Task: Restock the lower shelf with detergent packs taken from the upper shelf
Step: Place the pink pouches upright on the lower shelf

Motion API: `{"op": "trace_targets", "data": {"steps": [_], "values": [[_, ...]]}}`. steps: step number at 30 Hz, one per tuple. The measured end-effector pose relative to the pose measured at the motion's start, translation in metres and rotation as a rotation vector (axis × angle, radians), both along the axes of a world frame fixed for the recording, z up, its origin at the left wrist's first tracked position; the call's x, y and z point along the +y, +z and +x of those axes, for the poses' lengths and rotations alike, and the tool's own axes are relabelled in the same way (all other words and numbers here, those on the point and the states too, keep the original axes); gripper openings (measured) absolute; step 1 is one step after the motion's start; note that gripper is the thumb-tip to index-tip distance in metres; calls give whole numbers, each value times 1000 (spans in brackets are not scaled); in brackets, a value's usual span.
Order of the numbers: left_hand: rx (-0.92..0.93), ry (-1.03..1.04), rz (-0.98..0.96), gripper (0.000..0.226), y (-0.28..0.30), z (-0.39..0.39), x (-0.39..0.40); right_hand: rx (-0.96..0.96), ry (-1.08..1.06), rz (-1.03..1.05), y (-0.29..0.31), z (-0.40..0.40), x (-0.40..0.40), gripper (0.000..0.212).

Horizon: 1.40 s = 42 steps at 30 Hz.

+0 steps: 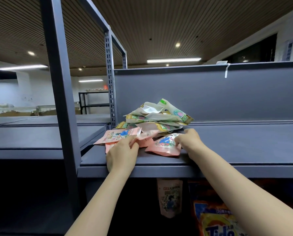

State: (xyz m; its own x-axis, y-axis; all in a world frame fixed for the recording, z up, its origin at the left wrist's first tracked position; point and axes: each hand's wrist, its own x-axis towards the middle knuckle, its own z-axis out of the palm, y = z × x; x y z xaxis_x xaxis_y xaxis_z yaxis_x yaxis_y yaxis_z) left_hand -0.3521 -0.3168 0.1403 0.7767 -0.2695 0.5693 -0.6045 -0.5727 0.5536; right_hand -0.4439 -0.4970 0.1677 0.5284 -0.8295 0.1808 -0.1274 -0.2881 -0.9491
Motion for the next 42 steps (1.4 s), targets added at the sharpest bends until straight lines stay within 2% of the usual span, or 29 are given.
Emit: {"op": "trace_targets", "data": {"steps": [3,6,8,11,14,16,18,22,25,27,30,32,34,36,38,40,42], "values": [[42,-11,-171,26,1,1,0,-202,-23,-38,-2,-17,-5,47],[166,-207,-434,20,9,4,-2,-261,-29,-203,1,-31,-1,48],[246,-340,-544,20,15,5,-4,-288,-32,-282,4,-37,3,44],[341,-451,-593,22,18,7,-6,-298,-59,-420,8,-45,8,35],[309,-472,-592,23,14,6,-7,-366,-123,-666,12,-52,14,31],[165,-343,-495,27,12,3,-9,-400,-149,-808,14,-53,20,32],[-21,-211,-367,31,11,-7,-13,-382,-153,-856,12,-52,24,35],[-297,-245,-3,27,11,-23,-22,-330,-158,-823,4,-50,20,37],[-241,-394,209,43,15,-14,-18,-372,-187,-694,5,-58,8,51],[-179,-415,349,55,16,-10,-10,-422,-208,-587,5,-66,-1,64],[-42,-492,369,59,17,-6,4,-457,-230,-552,3,-69,-6,74],[149,-611,300,55,22,-7,14,-430,-209,-487,1,-66,-6,69],[255,-649,321,60,29,-9,19,-382,-168,-427,-1,-64,-6,51],[227,-572,429,50,33,-12,18,-363,-139,-399,-5,-63,-6,33],[72,-369,570,44,37,-14,12,-390,-113,-361,-7,-64,-5,30],[-83,-223,681,47,43,-19,4,-411,-103,-350,-7,-66,-4,31],[-99,-186,732,53,48,-25,-5,-423,-88,-329,-9,-66,-4,27]]}}
